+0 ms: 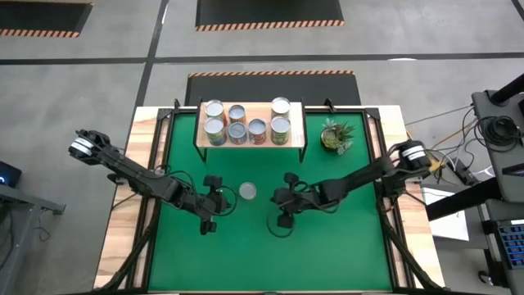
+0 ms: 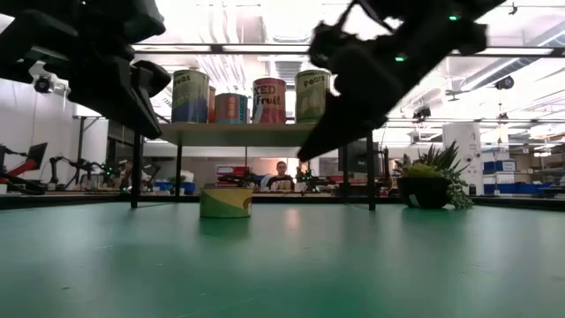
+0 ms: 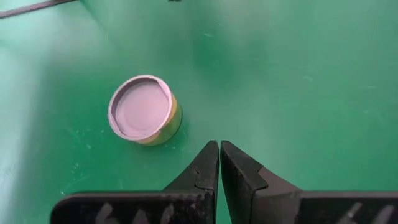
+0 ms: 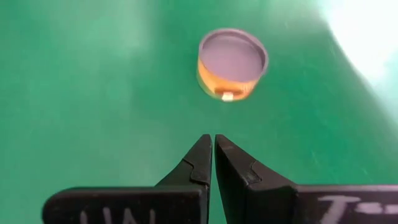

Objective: Pick and place cans onto a shelf
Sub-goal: Put the small green can on the shelf

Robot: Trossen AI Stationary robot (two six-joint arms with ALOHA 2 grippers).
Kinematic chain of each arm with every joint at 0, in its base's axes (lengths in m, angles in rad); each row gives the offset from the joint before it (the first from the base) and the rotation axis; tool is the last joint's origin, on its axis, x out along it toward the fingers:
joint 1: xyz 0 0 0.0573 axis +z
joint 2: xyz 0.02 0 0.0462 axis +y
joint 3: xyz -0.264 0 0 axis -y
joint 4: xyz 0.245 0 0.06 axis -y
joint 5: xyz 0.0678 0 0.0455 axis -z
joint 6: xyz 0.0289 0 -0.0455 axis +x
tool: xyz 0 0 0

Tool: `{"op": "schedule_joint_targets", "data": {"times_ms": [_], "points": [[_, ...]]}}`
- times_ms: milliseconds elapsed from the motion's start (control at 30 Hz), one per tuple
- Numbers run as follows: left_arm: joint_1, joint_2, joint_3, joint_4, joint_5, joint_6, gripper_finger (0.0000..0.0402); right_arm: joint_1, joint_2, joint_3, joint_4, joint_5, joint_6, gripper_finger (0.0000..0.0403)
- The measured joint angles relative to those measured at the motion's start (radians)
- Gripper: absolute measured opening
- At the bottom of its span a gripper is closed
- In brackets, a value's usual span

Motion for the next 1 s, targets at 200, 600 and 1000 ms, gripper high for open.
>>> {"op": "schedule_joint_targets", "data": {"times_ms": [200, 600, 1000], "points": [[-0.023, 0.002, -0.033, -0.001, 0.006, -0.101, 0.0000, -0.010, 0.089, 0.124, -0.009, -0.039, -0.049, 0.0009], [-0.071, 0.001, -0.070, 0.016, 0.000, -0.207, 0.0000, -0.020, 0.133, 0.235, -0.040, -0.053, -0.165, 0.0130], [-0.070, 0.001, -0.070, 0.044, -0.074, -0.223, 0.0000, -0.108, 0.191, 0.212, -0.020, -0.042, -0.118, 0.0326]]}}
